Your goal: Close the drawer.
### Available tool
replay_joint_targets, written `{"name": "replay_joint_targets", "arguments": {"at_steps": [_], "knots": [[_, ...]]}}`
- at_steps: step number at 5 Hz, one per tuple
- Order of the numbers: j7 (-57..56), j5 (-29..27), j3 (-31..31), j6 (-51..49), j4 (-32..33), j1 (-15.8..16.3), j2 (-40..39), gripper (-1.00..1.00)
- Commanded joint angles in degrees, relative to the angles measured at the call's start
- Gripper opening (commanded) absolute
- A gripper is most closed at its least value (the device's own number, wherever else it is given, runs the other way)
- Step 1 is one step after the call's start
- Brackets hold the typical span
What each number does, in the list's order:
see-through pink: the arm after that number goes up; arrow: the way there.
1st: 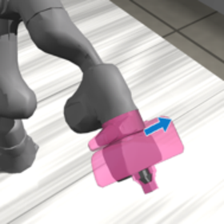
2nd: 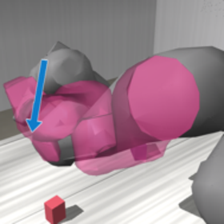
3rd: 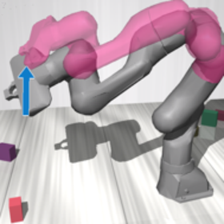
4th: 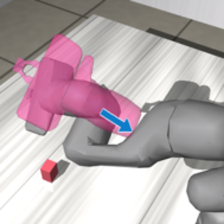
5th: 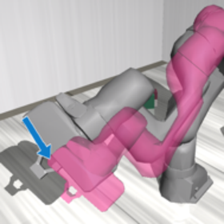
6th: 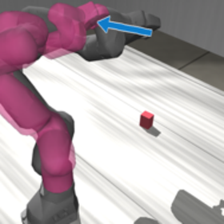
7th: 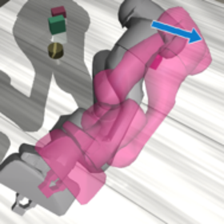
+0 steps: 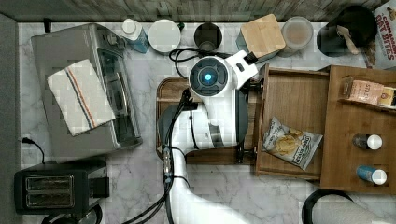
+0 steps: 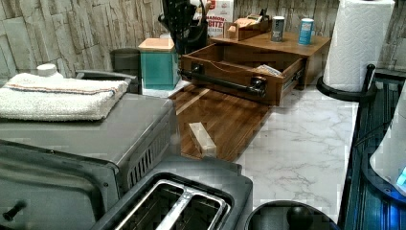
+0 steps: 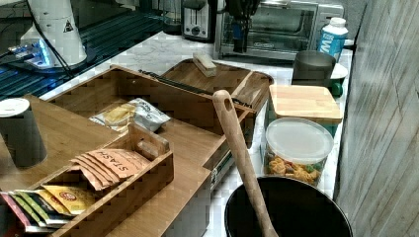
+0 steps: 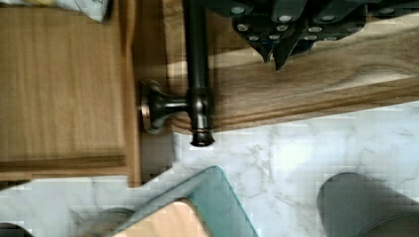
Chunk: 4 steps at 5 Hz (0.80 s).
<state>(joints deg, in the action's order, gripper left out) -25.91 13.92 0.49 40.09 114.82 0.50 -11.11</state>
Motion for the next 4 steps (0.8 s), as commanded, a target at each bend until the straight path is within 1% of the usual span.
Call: {"name": "replay_joint_targets", "arguments": {"at_steps": [1, 2, 3, 4], "knots": [[-2.5, 0.4, 0.1, 0.0, 1.0, -1.0, -5.4, -1.0], [-5.3, -0.2, 0.4, -0.9, 1.8, -1.6, -4.4, -1.0], [-8.2, -2.5, 0.5, -2.8, 0.0, -3.1, -6.1, -1.0], [-12.8, -5.2, 0.9, -2.7, -1.0, -5.3, -7.8, -1.0]]}}
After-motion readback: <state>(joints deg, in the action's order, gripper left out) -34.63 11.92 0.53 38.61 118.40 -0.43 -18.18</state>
